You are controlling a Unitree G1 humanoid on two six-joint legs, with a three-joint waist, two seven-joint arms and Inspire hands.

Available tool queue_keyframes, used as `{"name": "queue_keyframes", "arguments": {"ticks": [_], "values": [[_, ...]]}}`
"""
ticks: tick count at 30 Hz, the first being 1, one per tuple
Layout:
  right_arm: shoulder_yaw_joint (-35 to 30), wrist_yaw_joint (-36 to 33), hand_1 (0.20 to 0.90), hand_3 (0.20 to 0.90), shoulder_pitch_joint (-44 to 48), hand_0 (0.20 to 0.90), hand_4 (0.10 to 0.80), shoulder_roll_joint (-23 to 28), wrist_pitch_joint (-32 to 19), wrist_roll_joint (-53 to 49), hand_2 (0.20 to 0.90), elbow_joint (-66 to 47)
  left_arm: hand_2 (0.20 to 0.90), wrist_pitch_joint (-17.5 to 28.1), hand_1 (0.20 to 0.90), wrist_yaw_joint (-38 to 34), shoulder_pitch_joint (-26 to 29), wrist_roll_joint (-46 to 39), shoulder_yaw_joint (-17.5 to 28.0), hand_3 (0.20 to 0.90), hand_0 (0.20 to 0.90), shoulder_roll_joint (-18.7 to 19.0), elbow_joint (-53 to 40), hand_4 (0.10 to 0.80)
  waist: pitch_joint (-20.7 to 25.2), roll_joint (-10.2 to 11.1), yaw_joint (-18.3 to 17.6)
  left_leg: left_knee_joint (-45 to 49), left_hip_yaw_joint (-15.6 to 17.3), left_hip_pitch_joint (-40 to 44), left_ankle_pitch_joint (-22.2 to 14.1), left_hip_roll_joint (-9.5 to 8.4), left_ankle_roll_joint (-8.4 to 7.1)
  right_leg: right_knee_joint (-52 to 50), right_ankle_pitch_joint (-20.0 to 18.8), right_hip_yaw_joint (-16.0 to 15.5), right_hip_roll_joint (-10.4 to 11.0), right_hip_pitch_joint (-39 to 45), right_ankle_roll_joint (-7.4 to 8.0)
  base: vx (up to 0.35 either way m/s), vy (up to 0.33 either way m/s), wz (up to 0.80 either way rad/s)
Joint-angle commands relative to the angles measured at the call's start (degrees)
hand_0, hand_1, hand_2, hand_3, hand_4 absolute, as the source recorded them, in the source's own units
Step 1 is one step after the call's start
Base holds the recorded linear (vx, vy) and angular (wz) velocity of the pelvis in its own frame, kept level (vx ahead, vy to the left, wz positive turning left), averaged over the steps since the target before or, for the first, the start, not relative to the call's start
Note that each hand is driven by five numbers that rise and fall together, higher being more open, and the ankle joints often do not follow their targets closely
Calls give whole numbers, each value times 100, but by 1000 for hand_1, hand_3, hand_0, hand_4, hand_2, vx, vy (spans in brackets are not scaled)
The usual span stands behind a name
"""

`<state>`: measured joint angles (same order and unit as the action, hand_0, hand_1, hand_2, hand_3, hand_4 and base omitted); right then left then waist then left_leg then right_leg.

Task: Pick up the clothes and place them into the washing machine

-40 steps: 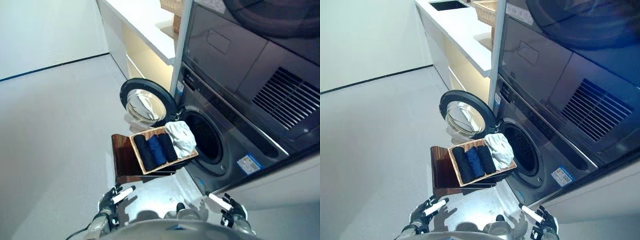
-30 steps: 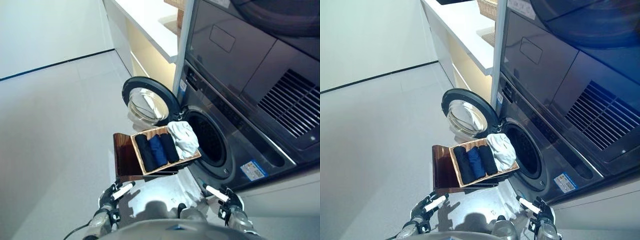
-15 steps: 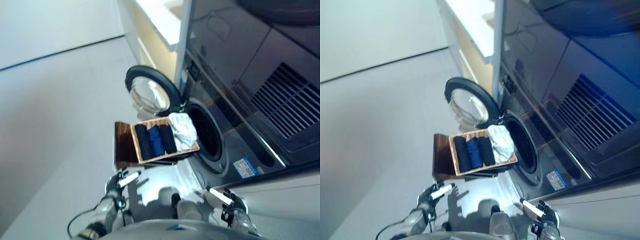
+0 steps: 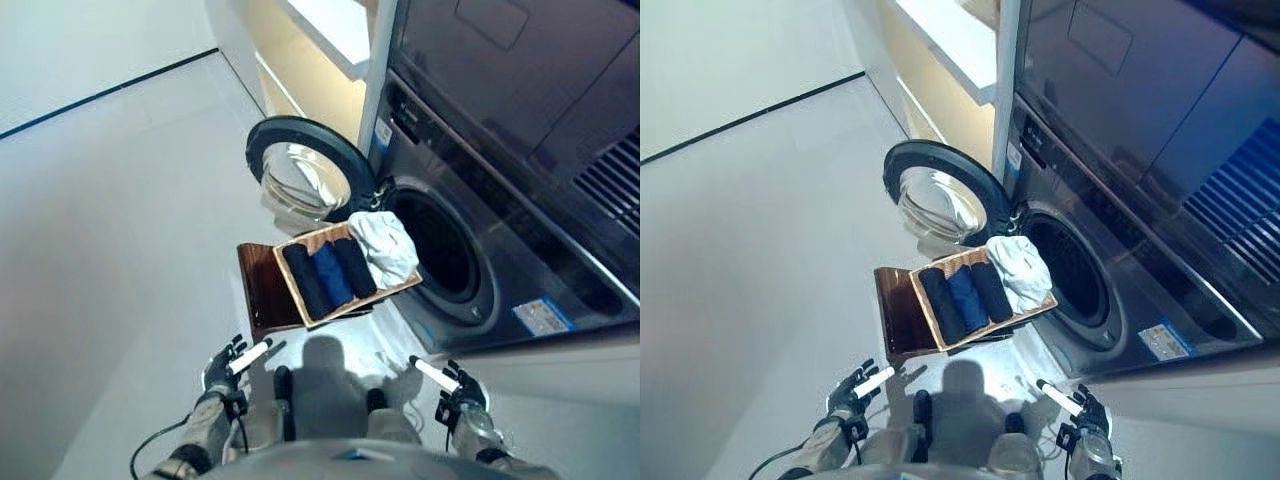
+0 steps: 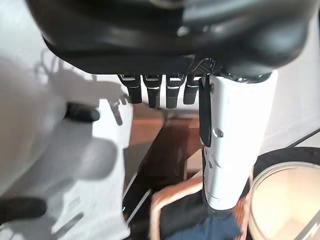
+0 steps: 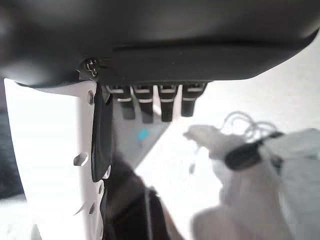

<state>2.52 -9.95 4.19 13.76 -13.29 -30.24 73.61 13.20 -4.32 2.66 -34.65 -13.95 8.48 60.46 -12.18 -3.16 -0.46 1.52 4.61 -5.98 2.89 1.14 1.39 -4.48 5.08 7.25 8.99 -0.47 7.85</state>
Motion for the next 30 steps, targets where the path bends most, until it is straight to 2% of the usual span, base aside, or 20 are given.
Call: {"name": "queue_keyframes", "arguments": {"ticks": [1, 4, 5, 6, 7, 8, 10, 13, 14, 15, 16, 17, 18, 19, 21, 23, 24, 26, 28, 30], "values": [[103, -64, 900, 900, 134, 900, 800, 329, -214, 24, 900, -266, 900, 382, 900, -25, 176, 17, 122, 900, 900, 202, -240, 800, 559, 172, 54, 64, -202, -887, 648, 280, -452, -540, -809, 90, 360, 351, 285, 132, 152, -34], [73, -97, 900, 900, 173, 900, 800, 303, -221, -22, 900, -282, 900, 411, 900, -45, 225, 93, 93, 900, 900, 241, -139, 800, 620, 228, -18, -7, -117, -737, 538, 111, -364, -487, -1353, 151, 546, 302, 364, 131, 142, -38], [62, -84, 900, 900, 160, 900, 800, 284, -197, 4, 900, -270, 900, 406, 900, -28, 197, 103, 105, 900, 900, 233, -128, 800, 701, 281, -24, 64, -64, -701, 383, -2, -308, -439, -1676, 82, 714, 356, 417, 145, 124, -20], [63, -84, 900, 900, 158, 900, 800, 283, -197, 4, 900, -271, 900, 406, 900, -28, 194, 103, 104, 900, 900, 234, -129, 800, 702, 286, -28, 70, -64, -701, 376, -8, -305, -426, -1680, 77, 721, 367, 420, 187, 176, -11], [51, -68, 900, 900, 160, 900, 800, 288, -175, 35, 900, -291, 900, 396, 900, -20, 161, 93, 144, 900, 900, 219, -107, 800, 776, 325, -31, 101, -20, -635, 232, -133, -237, -507, -2017, 32, 868, 344, 442, 102, 104, -10], [51, -68, 900, 900, 157, 900, 800, 287, -174, 35, 900, -293, 900, 396, 900, -20, 158, 93, 143, 900, 900, 220, -108, 800, 778, 329, -30, 105, -17, -634, 227, -138, -234, -500, -2019, 34, 874, 349, 445, 136, 145, -12], [25, -58, 900, 900, 132, 900, 800, 286, -178, 14, 900, -341, 900, 369, 900, 8, 115, 103, 169, 900, 900, 198, -64, 800, 798, 328, -47, 134, -19, -533, 111, -247, -151, -785, -2267, 18, 932, 262, 382, 92, 127, -12], [39, -76, 900, 900, 138, 900, 800, 281, -206, -22, 900, -428, 900, 327, 900, 58, 37, 122, 182, 900, 900, 200, -111, 800, 736, 282, -83, 140, -111, -289, -38, -375, 1, -1415, -2636, -3, 936, 39, 205, 112, 191, -4], [65, -92, 900, 900, 153, 900, 800, 261, -219, -25, 900, -499, 900, 316, 900, 78, 13, 107, 201, 900, 900, 243, -174, 800, 640, 229, -105, 123, -133, -153, -78, -392, 77, -1755, -2725, -156, 932, -152, 152, 139, 208, 16], [79, -102, 900, 900, 165, 900, 800, 240, -219, -23, 900, -555, 900, 295, 900, 75, 27, 123, 224, 900, 900, 274, -161, 800, 616, 218, -120, 94, -112, -66, -119, -384, 75, -1755, -2606, -320, 978, -284, 150, 105, 147, 20], [81, -104, 900, 900, 165, 900, 800, 238, -218, -22, 900, -557, 900, 294, 900, 75, 28, 124, 227, 900, 900, 275, -161, 800, 608, 224, -135, 92, -126, -55, -123, -390, 72, -1771, -2584, -336, 984, -272, 146, 162, 52, 21], [93, -123, 900, 900, 193, 900, 800, 227, -233, -27, 900, -619, 900, 307, 900, 60, 84, 108, 254, 900, 900, 306, -124, 800, 598, 240, -181, 44, -103, 69, -217, -351, 35, -1428, -2242, -550, 986, -503, 160, 126, 6, 16], [95, -124, 900, 900, 193, 900, 800, 226, -233, -27, 900, -620, 900, 307, 900, 60, 85, 107, 256, 900, 900, 306, -122, 800, 584, 240, -202, 44, -125, 90, -230, -350, 28, -1443, -2211, -579, 988, -474, 152, 240, -41, 9], [96, -132, 900, 900, 266, 900, 800, 231, -243, -40, 900, -611, 900, 327, 900, 45, 171, 110, 254, 900, 900, 327, -77, 800, 540, 266, -266, 43, -152, 165, -326, -308, -48, -818, -1880, -713, 1004, -699, 213, 133, -64, 2], [96, -138, 900, 900, 327, 900, 800, 228, -252, -54, 900, -572, 900, 344, 900, 16, 250, 121, 242, 900, 900, 332, -14, 800, 471, 283, -349, 39, -222, 296, -446, -282, -99, -395, -1786, -825, 991, -790, 265, 230, -91, -4], [87, -150, 900, 900, 361, 900, 800, 198, -253, -55, 900, -605, 900, 363, 900, -16, 329, 130, 231, 900, 900, 339, -14, 800, 360, 398, -490, -13, -299, 631, -638, -242, -182, 313, -2035, -1045, 1030, -1177, 461, 290, -91, -6], [87, -152, 900, 900, 358, 900, 800, 199, -253, -54, 900, -606, 900, 363, 900, -16, 326, 130, 229, 900, 900, 337, -14, 800, 351, 369, -494, -15, -310, 658, -667, -208, -189, 347, -2034, -1076, 999, -1127, 459, 200, -51, -15], [65, -160, 900, 900, 337, 900, 800, 205, -241, -26, 900, -617, 900, 353, 900, -18, 339, 141, 210, 900, 900, 333, -46, 800, 319, 417, -584, -105, -376, 910, -769, -189, -233, 678, -2311, -1199, 982, -1366, 591, 228, -66, 3], [74, -165, 900, 900, 314, 900, 800, 195, -223, 1, 900, -587, 900, 345, 900, -4, 315, 134, 216, 900, 900, 304, 14, 800, 292, 416, -650, -242, -465, 1158, -813, -127, -288, 791, -2506, -1185, 910, -1468, 654, 248, -67, 36], [95, -155, 900, 900, 241, 900, 800, 177, -211, 18, 900, -624, 900, 329, 900, 7, 256, 124, 219, 900, 900, 287, 32, 800, 296, 467, -699, -382, -581, 1321, -831, -87, -333, 785, -2657, -987, 854, -1497, 687, 213, -100, 48]]}}
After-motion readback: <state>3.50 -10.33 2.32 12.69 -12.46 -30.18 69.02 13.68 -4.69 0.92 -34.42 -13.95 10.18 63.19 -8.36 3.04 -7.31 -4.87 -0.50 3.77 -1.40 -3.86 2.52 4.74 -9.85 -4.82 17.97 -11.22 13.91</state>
